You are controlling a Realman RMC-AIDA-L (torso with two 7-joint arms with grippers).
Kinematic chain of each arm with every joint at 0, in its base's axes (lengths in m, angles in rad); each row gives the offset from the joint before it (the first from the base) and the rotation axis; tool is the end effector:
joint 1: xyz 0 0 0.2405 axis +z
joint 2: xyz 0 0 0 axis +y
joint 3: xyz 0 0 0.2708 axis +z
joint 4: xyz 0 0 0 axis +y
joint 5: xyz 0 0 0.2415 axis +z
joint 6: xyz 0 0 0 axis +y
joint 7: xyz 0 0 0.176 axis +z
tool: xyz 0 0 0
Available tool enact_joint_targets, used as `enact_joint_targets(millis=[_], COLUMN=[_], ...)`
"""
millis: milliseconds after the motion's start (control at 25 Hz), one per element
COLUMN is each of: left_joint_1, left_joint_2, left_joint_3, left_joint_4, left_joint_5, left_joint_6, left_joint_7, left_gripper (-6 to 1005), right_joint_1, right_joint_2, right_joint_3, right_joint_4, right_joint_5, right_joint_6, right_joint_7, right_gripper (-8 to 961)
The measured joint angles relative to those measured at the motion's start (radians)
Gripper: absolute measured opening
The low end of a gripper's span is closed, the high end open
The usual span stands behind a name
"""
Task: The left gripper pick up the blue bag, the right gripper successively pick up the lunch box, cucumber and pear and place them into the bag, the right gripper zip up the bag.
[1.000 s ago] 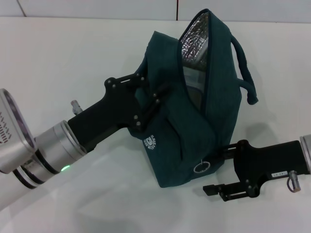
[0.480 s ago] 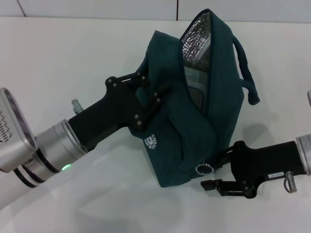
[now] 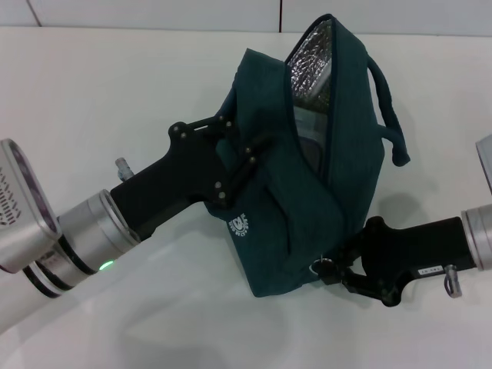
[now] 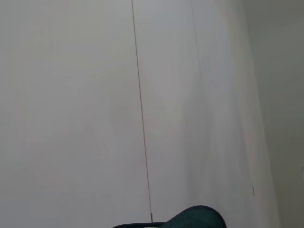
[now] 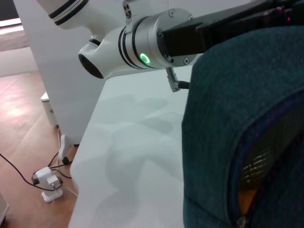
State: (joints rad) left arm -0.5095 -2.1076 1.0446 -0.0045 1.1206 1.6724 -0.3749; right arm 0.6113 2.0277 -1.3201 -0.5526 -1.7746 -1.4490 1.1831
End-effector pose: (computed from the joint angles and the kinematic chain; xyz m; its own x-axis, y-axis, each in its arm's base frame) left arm -0.2569 0.3087 -0.0972 0.5972 -0.1842 0.7807 0.3422 -0.8217 -0.4557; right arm 0.2425 0.3494 -0.1106 0.9596 -0.0683 -0.2729 -0.0588 -0.9973 0.0430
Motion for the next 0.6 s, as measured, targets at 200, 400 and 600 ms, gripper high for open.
enact_joint_targets(millis=[200,400,600], left_joint_1=[0.000,0.000,0.000], left_joint_2=[0.000,0.000,0.000], left_joint_3=[0.000,-0.001,-0.002], left_joint_4=[0.000,0.000,0.001], left_joint_5=[-0.001,-0.005,-0.006], left_joint_6=[0.002,0.004,0.004], left_joint_7=[0.000,0.001,0.002], left_gripper=[375,383,390], right_joint_1=[0.001,-0.002,-0.044], right_joint_2=[0.000,-0.004,-0.012], right_joint_3=[-0.002,0.002,0.007], right_joint_4=[-0.005,-0.015,-0.048], right_joint_5=[0.000,0.008,0.105], right_joint_6=[-0.024,-0.074,-0.086], right_joint_7=[-0.048,-0.076,-0.137], right_gripper=[117,42,19])
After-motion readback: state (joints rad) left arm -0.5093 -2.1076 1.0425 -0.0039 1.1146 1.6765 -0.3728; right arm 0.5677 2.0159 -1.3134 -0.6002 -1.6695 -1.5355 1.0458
